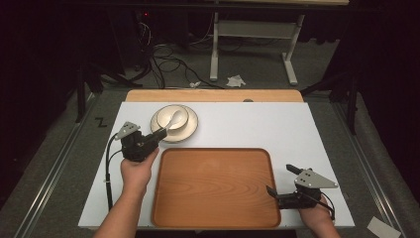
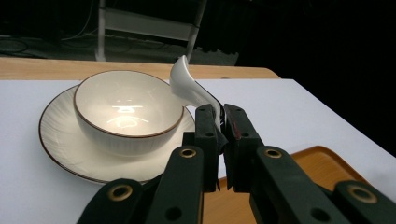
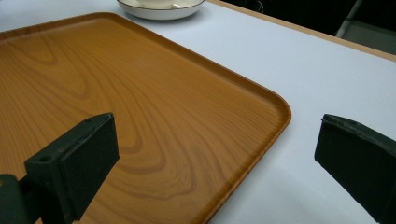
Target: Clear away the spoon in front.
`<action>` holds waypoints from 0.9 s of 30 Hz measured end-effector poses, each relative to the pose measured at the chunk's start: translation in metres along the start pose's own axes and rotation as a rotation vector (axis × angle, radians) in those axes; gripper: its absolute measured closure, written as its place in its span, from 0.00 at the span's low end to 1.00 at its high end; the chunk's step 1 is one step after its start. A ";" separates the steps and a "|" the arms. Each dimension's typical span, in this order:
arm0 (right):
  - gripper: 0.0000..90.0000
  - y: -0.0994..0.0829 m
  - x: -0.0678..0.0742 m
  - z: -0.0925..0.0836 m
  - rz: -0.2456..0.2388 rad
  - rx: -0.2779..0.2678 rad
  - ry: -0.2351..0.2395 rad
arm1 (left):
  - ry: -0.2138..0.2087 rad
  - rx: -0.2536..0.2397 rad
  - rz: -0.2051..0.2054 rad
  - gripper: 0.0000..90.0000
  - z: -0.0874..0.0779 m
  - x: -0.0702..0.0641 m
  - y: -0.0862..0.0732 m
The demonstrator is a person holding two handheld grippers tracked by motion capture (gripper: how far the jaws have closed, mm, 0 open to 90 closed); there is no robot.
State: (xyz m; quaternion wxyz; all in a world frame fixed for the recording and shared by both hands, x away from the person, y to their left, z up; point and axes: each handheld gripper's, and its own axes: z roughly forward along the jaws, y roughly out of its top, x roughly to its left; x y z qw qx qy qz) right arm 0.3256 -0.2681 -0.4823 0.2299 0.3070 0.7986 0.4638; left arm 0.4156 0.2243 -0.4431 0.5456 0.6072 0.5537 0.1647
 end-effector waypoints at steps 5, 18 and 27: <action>0.01 0.000 0.000 -0.001 0.011 -0.003 -0.015 | -0.022 -0.011 0.040 0.95 -0.011 -0.005 0.000; 0.01 0.000 0.001 0.000 0.001 0.002 -0.004 | -0.082 -0.011 0.139 0.95 -0.031 -0.026 -0.013; 0.01 0.000 0.002 0.001 -0.001 0.003 0.000 | -0.124 -0.002 0.177 0.95 -0.039 -0.036 -0.029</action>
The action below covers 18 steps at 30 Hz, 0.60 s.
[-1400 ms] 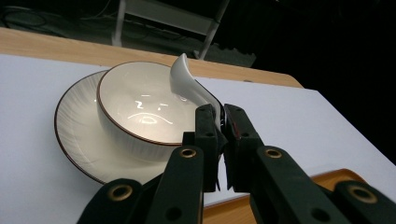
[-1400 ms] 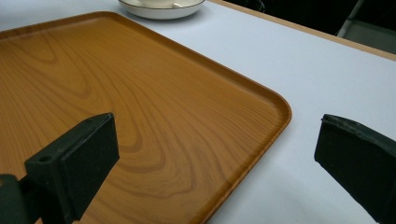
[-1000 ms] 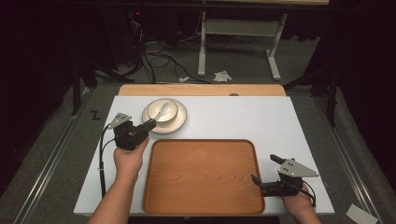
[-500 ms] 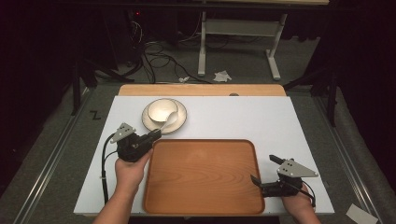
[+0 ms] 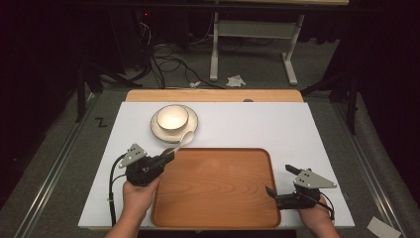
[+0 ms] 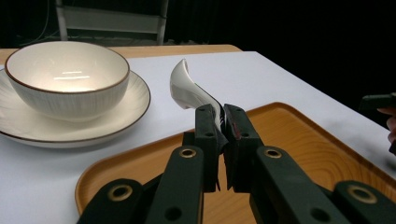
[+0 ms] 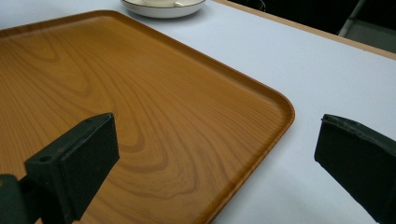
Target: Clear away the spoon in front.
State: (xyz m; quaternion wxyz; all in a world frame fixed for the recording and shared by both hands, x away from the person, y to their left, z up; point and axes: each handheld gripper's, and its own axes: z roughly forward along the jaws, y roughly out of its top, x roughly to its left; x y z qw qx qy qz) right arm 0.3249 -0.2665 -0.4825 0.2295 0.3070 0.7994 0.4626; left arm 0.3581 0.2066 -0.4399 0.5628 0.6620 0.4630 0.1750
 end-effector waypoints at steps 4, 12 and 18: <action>0.01 0.000 0.000 0.000 -0.001 0.000 0.000 | -0.017 0.003 0.010 0.95 -0.003 -0.005 -0.006; 0.01 -0.001 0.001 0.000 0.014 0.014 -0.002 | -0.049 0.014 0.033 0.95 -0.011 -0.012 -0.020; 0.01 0.000 0.001 0.000 0.003 0.011 -0.001 | -0.062 0.020 0.036 0.95 -0.016 -0.014 -0.031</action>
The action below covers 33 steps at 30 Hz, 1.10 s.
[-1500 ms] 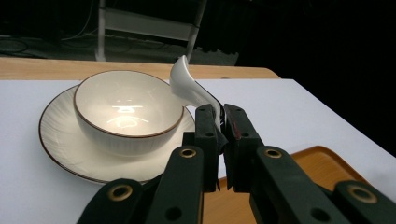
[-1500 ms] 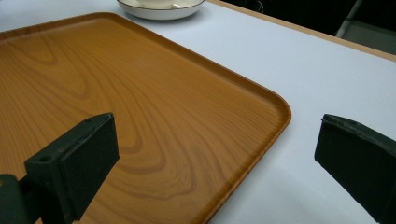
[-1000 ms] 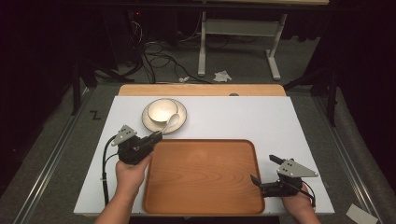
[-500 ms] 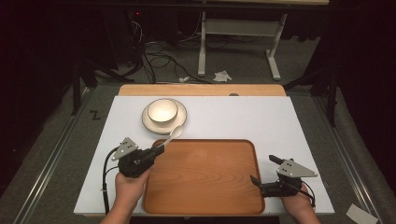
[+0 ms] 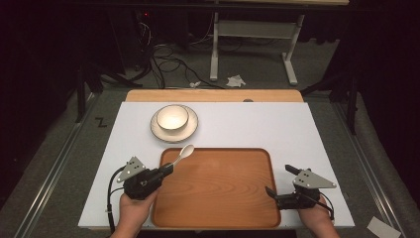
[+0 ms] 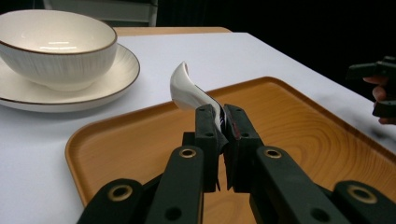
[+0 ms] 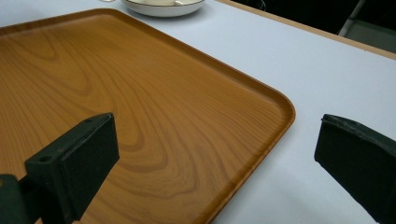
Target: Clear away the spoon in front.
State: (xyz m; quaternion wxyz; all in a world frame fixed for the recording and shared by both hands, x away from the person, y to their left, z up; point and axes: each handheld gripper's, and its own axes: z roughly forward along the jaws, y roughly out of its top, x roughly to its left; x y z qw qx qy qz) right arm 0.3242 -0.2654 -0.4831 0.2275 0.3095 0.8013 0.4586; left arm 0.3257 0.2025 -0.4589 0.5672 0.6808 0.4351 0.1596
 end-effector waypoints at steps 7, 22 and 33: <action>0.01 0.000 0.000 0.000 -0.006 0.000 -0.001 | -0.015 0.010 0.004 0.95 -0.006 -0.001 -0.012; 0.01 0.000 0.000 0.000 -0.007 -0.001 -0.001 | -0.028 0.057 0.040 0.95 -0.011 -0.009 -0.035; 0.01 -0.001 -0.003 0.001 -0.003 -0.010 -0.008 | -0.048 0.083 0.066 0.95 -0.008 -0.016 -0.047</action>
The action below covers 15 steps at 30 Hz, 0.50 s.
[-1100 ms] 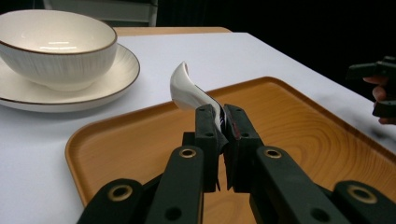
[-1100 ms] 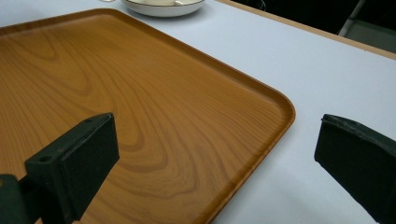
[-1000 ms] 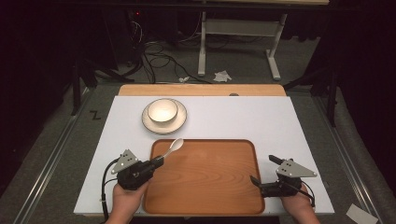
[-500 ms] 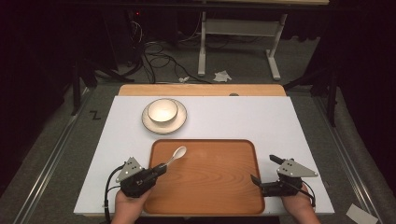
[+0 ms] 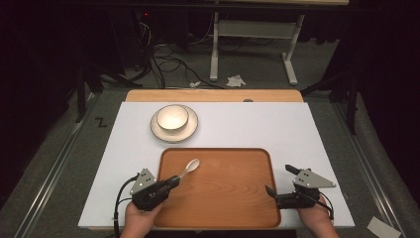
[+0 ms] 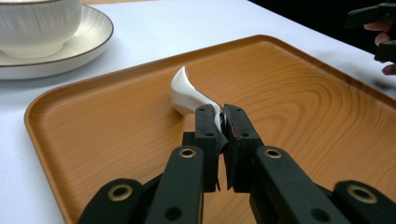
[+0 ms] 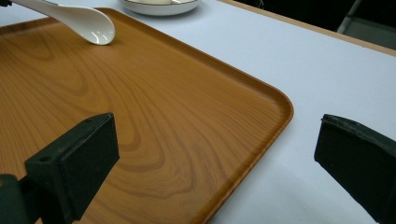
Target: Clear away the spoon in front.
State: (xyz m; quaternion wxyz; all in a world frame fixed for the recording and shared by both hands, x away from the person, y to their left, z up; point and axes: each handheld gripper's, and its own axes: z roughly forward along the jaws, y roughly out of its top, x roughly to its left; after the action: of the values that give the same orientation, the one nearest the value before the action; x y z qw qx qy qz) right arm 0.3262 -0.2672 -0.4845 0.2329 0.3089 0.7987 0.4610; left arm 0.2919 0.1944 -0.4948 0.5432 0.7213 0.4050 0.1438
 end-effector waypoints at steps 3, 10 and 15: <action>0.01 0.000 0.001 0.000 0.015 0.005 -0.004 | 0.008 0.017 0.024 0.95 0.004 -0.001 -0.002; 0.01 0.000 0.001 0.001 0.001 0.006 0.000 | 0.011 0.028 0.040 0.94 0.007 -0.003 -0.003; 0.01 -0.001 0.001 0.002 0.011 0.010 0.003 | 0.009 0.033 0.026 0.57 0.008 0.000 -0.006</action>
State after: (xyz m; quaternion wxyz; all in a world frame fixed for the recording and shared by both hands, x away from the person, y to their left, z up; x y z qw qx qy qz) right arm 0.3264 -0.2659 -0.4861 0.2273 0.3138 0.7997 0.4586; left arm 0.2950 0.1892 -0.5028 0.5276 0.7345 0.4004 0.1473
